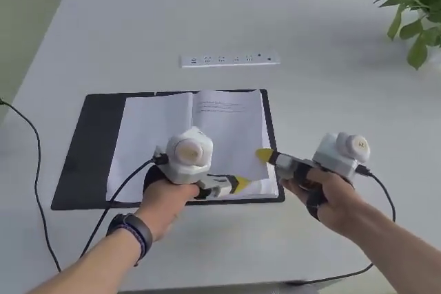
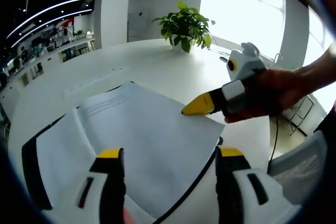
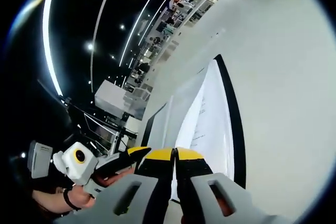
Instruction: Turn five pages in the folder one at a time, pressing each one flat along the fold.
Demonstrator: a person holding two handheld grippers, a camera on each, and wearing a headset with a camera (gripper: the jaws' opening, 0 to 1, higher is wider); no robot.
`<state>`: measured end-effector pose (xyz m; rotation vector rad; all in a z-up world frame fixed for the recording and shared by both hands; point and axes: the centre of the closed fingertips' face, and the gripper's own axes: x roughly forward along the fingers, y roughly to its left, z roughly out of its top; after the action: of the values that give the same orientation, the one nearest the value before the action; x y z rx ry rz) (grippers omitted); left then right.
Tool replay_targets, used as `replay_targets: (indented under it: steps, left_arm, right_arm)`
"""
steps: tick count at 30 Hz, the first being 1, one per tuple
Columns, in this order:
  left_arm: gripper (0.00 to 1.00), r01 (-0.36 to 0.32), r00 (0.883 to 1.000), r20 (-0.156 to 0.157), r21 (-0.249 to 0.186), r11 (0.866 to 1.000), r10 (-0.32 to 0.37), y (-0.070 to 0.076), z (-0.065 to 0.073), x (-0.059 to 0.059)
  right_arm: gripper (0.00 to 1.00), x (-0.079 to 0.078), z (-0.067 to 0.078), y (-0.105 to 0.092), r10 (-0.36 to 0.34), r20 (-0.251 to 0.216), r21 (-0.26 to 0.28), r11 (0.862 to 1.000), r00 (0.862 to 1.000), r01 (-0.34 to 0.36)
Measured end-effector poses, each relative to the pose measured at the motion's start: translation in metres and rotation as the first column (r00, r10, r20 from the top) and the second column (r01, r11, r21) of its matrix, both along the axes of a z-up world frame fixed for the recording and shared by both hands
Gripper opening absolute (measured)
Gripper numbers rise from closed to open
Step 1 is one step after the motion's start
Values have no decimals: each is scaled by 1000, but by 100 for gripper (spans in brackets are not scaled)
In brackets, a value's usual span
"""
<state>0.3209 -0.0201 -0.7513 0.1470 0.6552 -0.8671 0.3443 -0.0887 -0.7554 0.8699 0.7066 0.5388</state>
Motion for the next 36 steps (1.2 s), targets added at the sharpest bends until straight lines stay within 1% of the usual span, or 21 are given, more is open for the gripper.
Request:
replay_targets:
  steps: [3,6,10,12,15,21,29,34,36]
  left_arm:
    - [70,-25,1000,1,-12,1000,25,12,4,1]
    - [70,-40,999,8,-9,999,40,24,7,1]
    - [70,-71,997,13,-21,997,71,42,13,2]
    - [70,-80,997,19,-21,997,80,51,15,2]
    - [71,-90,996,26,-18,996,90,62,19,1]
    - [71,-116,992,36,-30,993,117,83,24,-1]
    - [72,-133,990,44,-32,991,134,107,26,-6]
    - [73,-147,987,55,-32,989,149,124,30,-8]
    - [73,-163,985,60,-35,986,165,136,33,-10]
  right_arm:
    - [0,1,8,4,5,12,0,1000,1000,-5]
    - [0,2,11,6,10,21,-3,1000,1000,-10]
    - [0,3,21,10,7,41,4,1000,999,-7]
    - [0,3,28,14,9,55,8,1000,998,-10]
    - [0,3,33,18,18,68,4,1000,998,-18]
    - [0,7,46,26,24,94,1,1000,995,-24]
    - [0,11,64,45,53,135,-10,999,989,-52]
    - [0,16,73,66,78,156,-6,997,985,-78]
    - [0,18,75,72,82,161,-1,997,984,-83]
